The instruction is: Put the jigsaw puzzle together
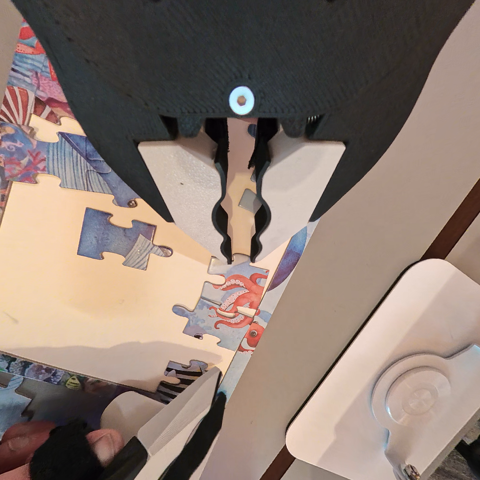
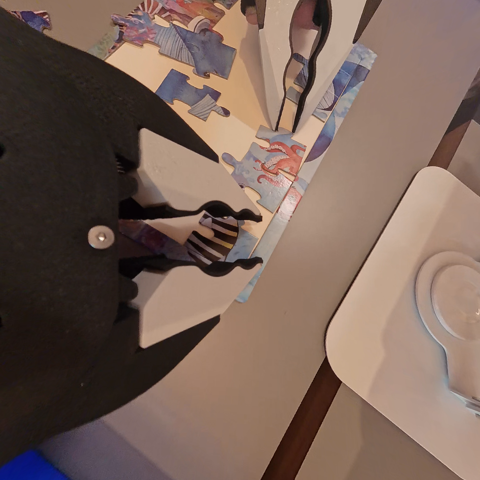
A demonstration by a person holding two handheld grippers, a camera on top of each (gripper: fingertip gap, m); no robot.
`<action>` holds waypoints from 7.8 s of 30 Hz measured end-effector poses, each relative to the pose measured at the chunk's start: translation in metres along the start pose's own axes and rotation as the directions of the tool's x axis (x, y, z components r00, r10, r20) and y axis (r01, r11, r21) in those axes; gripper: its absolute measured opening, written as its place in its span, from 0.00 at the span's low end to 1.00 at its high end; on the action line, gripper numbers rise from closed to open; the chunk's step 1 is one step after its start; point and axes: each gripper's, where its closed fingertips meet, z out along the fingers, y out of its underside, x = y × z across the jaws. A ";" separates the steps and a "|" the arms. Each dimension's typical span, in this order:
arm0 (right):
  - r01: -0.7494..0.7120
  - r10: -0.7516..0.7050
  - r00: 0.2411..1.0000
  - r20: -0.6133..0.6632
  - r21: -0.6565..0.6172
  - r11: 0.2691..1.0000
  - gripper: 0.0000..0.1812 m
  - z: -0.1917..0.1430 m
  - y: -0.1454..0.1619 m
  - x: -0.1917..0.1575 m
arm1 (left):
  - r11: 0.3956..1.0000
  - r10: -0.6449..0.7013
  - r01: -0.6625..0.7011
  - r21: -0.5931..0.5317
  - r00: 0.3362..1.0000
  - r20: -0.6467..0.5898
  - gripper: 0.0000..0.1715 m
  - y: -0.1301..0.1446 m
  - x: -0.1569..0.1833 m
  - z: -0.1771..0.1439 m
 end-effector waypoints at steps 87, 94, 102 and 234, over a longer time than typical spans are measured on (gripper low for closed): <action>-0.042 0.042 0.999 0.013 0.051 0.998 0.02 -0.008 0.007 0.028 | 0.993 -0.109 0.110 -0.039 0.994 0.018 0.27 -0.002 0.009 0.001; -0.045 0.044 0.999 0.016 0.052 0.998 0.02 -0.008 0.007 0.028 | 0.992 -0.119 0.121 -0.024 0.992 0.050 0.23 -0.014 0.011 0.012; -0.062 0.060 0.998 0.034 0.048 0.997 0.02 -0.008 0.007 0.028 | 0.994 -0.110 0.113 -0.016 0.986 0.129 0.29 -0.016 0.004 0.010; 0.262 -0.258 0.965 0.053 -0.276 0.924 0.18 0.002 0.028 -0.078 | 0.999 -0.038 0.036 -0.014 0.987 -0.154 0.29 -0.004 0.028 -0.001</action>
